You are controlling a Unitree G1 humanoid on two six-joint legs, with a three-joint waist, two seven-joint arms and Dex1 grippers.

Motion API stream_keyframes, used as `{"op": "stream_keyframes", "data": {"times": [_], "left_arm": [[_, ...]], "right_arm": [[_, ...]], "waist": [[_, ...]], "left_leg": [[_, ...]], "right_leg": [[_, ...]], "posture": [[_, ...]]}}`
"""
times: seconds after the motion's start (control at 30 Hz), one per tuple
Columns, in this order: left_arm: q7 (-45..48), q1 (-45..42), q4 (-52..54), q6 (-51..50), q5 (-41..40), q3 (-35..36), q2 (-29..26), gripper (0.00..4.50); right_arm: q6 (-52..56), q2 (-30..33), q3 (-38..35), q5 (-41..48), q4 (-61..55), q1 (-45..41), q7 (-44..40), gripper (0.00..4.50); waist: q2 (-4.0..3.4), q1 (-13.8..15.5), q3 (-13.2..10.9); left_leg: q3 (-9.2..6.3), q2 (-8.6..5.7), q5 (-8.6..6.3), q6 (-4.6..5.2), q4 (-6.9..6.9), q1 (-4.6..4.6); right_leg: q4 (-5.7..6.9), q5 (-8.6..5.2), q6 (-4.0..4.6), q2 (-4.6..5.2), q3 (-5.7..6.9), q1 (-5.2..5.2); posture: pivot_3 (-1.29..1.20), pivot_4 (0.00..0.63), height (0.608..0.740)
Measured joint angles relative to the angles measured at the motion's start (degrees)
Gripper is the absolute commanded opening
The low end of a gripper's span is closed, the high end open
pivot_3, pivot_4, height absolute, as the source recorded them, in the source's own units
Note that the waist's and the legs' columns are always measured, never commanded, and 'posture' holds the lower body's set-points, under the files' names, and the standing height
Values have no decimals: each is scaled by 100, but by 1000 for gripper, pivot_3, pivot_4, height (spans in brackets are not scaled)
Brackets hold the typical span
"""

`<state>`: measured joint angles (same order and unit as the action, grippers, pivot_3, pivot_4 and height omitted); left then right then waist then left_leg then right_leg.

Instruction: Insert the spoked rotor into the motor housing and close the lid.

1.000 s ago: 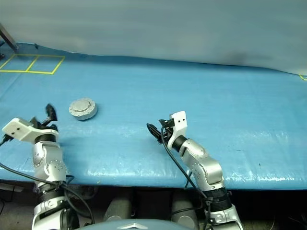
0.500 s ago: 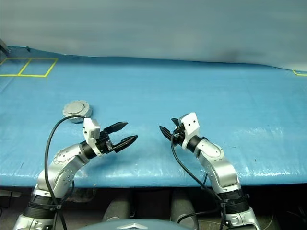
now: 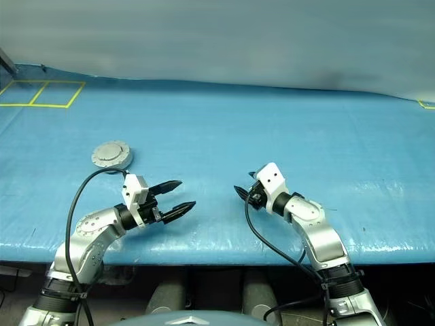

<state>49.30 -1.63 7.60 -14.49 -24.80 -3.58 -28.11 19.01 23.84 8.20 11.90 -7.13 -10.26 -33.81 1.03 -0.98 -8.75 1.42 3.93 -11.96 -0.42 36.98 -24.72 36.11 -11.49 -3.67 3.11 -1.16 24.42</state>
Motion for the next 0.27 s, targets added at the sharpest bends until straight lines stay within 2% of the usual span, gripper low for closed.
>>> {"op": "stream_keyframes", "data": {"times": [0.27], "left_arm": [[141,-54,-75,166,136,61,-127,4400]], "right_arm": [[-2,-2,-179,224,-25,82,-253,3257]], "waist": [[0,39,0]], "left_leg": [[2,0,0,0,7,1]], "right_leg": [[0,1,-1,1,-1,-4]], "posture": [[0,150,740]]}}
